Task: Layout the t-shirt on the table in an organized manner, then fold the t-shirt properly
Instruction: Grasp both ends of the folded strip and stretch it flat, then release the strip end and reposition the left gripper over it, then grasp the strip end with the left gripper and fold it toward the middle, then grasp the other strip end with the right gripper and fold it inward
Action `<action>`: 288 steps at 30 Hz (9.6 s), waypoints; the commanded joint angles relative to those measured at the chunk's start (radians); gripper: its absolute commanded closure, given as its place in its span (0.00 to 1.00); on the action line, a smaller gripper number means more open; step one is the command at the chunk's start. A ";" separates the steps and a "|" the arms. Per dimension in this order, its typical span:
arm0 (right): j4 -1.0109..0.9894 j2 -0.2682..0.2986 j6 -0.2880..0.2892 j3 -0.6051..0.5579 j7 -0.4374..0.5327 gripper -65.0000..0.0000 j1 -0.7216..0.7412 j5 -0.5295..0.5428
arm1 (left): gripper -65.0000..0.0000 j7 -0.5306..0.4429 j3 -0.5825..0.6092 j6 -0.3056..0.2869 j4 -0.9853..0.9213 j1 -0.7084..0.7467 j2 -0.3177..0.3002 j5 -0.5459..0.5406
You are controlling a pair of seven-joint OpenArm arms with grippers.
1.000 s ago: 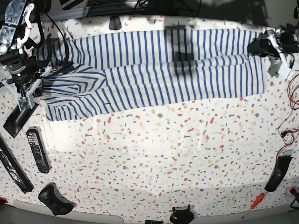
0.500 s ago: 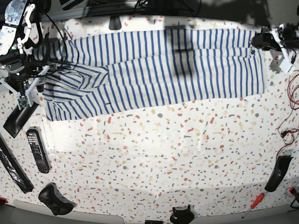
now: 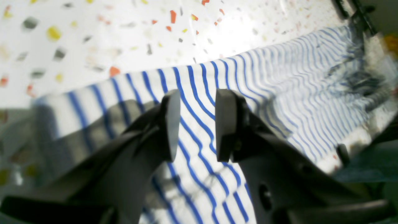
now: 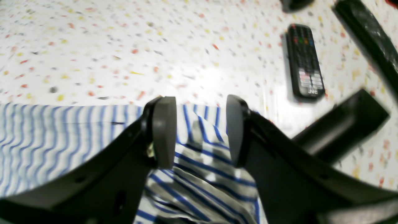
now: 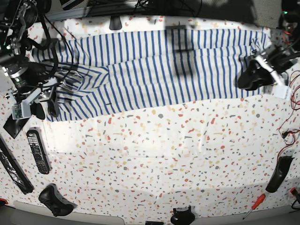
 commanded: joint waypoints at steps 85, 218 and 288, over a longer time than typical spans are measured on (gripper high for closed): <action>-0.081 -0.019 0.200 0.005 -0.106 0.61 0.105 0.014 | 0.36 0.004 -0.006 -0.009 -0.695 -0.406 -0.240 0.129; -0.431 -0.019 0.180 0.219 -0.288 0.42 0.132 0.248 | 0.55 0.153 0.244 0.042 0.031 -0.172 0.348 0.227; -0.457 -0.142 0.200 -0.362 -0.532 1.00 0.443 0.562 | 0.55 -0.182 0.244 0.005 -0.182 -0.163 0.351 0.573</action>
